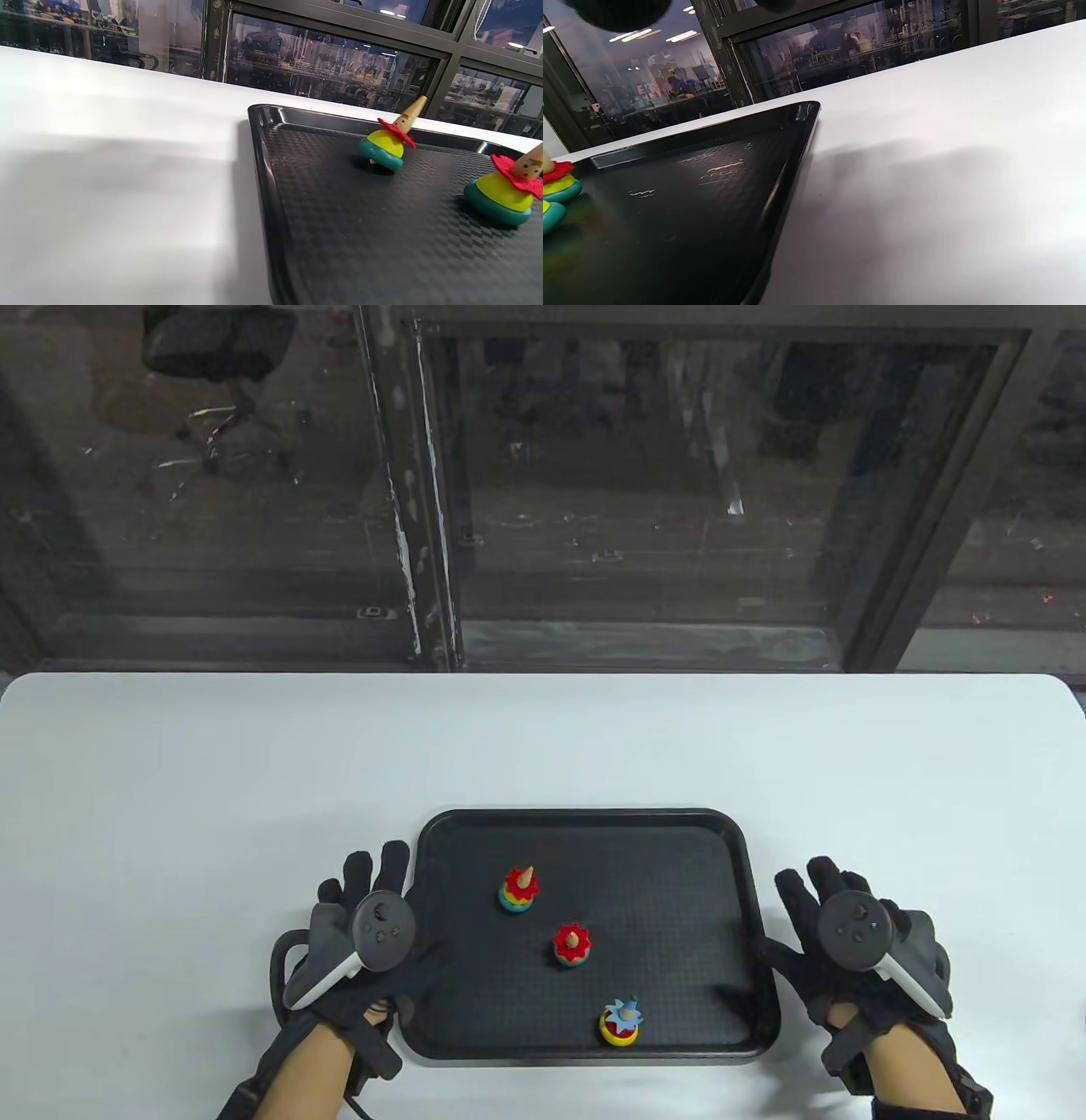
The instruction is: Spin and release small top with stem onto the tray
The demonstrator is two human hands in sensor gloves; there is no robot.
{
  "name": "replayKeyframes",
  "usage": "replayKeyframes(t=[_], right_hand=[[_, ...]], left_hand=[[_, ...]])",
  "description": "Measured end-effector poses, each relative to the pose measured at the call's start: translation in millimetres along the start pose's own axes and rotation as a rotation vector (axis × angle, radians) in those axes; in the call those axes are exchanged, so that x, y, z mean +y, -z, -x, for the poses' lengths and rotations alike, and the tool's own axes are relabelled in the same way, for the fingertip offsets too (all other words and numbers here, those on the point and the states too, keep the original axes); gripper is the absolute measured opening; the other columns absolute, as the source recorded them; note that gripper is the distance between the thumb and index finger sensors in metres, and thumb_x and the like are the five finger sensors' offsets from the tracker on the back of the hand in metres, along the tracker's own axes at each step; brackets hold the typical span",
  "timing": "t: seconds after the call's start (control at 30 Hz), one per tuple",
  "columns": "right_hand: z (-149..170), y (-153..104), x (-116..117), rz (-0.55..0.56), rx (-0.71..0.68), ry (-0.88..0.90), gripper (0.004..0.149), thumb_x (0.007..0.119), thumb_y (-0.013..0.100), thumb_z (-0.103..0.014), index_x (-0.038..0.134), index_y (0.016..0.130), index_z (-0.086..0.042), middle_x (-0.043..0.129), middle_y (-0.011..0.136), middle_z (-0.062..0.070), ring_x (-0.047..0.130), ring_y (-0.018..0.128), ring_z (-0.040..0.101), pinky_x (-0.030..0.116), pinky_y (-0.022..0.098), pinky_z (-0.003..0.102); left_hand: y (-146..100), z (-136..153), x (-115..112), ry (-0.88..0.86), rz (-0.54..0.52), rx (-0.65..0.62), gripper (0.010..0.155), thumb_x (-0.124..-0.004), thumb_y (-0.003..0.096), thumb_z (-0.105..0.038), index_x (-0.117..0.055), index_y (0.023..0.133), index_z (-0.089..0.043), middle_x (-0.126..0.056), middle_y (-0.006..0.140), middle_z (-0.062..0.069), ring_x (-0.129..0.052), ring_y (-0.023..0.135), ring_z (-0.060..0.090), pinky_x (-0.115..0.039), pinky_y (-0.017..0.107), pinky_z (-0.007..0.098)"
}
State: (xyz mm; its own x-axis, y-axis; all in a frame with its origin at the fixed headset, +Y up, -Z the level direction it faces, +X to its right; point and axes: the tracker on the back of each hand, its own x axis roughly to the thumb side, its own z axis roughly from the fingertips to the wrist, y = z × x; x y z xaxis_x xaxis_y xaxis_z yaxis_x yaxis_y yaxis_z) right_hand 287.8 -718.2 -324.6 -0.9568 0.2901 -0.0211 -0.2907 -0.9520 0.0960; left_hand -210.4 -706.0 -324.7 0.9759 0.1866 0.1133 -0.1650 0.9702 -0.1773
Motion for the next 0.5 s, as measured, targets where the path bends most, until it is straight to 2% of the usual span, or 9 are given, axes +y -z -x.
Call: replayKeyframes(t=[0.17,0.4,0.5], right_hand=[[5,1,0,-0.008,0.017,0.000,0.083,0.058,0.039,-0.072,0.027,0.110,-0.039,0.012,0.117,0.006,0.019,0.109,0.045,0.025,0.070,0.069],[-1,0,1,-0.022,-0.001,-0.021,0.083,0.058,0.040,-0.071,0.027,0.110,-0.038,0.011,0.117,0.007,0.017,0.108,0.045,0.024,0.070,0.070],[-13,-8,-8,0.031,-0.068,-0.017,0.082,0.058,0.040,-0.071,0.029,0.110,-0.038,0.014,0.117,0.007,0.017,0.108,0.045,0.024,0.070,0.069]], left_hand=[[-1,3,5,-0.033,-0.015,0.018,0.086,-0.052,0.0337,-0.079,-0.023,0.111,-0.054,-0.005,0.129,-0.002,-0.005,0.118,0.040,-0.018,0.083,0.065],[-4,2,7,-0.030,-0.040,0.010,0.086,-0.052,0.0342,-0.079,-0.022,0.111,-0.053,-0.003,0.128,-0.009,-0.004,0.118,0.038,-0.017,0.083,0.064],[-2,0,6,-0.015,-0.037,0.013,0.086,-0.051,0.0342,-0.080,-0.022,0.111,-0.053,-0.004,0.128,-0.008,-0.004,0.118,0.039,-0.017,0.083,0.065]])
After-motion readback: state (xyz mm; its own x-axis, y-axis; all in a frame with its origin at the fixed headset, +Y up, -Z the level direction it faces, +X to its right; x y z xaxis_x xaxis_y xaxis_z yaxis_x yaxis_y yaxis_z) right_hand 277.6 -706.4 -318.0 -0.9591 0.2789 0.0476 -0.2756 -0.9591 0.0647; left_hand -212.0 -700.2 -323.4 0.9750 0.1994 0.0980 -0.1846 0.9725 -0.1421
